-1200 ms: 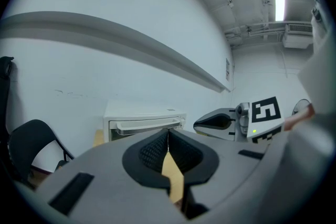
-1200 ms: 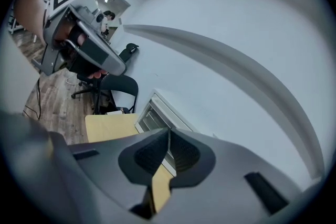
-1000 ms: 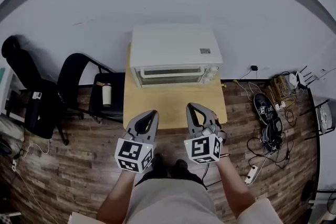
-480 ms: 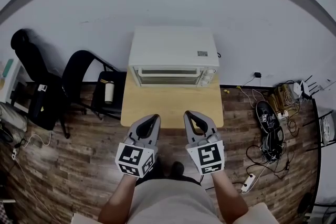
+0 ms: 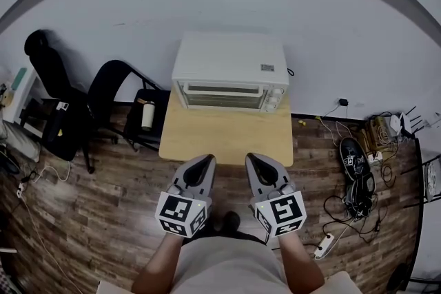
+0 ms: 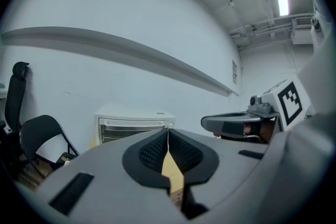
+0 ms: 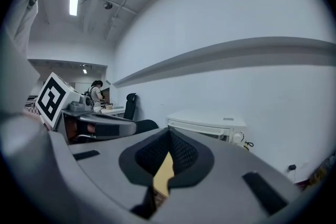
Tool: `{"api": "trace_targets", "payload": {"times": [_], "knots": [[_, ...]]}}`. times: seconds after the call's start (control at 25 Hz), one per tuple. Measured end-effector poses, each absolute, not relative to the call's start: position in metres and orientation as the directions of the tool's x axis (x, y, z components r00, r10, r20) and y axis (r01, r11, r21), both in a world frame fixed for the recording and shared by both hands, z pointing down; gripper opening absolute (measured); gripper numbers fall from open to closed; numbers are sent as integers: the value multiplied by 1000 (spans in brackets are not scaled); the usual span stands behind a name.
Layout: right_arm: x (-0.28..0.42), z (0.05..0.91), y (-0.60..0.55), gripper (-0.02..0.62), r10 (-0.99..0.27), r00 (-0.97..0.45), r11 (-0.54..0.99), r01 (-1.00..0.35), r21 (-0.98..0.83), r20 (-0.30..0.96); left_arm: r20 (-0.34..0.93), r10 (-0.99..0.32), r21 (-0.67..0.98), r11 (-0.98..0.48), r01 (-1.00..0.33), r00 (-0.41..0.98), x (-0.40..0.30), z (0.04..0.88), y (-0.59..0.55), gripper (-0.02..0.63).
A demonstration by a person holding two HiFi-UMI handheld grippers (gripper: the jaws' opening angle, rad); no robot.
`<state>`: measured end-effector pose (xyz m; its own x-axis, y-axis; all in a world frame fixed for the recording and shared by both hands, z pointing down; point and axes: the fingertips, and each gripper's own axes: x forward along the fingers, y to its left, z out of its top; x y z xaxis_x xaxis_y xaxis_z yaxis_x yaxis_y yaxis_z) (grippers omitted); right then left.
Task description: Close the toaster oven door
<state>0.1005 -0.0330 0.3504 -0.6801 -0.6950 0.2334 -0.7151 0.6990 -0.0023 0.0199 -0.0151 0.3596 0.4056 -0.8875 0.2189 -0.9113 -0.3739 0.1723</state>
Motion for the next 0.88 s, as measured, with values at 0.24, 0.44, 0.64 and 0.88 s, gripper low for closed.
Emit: {"api": "trace_targets", "payload": {"times": [0.24,0.44,0.64,0.88], "knots": [[109,361,-22,-5,-679,-695,707,-706,-47,238,219,-889,168,-373,-912,403,29,358,-7,9],[118,357,-18,-5,-678,-697,711,-703,-33,234,216,-891,173,-368,-914,399,37,358,-1,9],[123,360,-14,-5,-673,-700,713,-700,-41,238,222,-890,174,-365,-915,398,42,361,4,9],[131,361,-14,-5,-676,-698,713,-701,-30,237,228,-887,172,-368,-914,401,49,364,3,9]]}}
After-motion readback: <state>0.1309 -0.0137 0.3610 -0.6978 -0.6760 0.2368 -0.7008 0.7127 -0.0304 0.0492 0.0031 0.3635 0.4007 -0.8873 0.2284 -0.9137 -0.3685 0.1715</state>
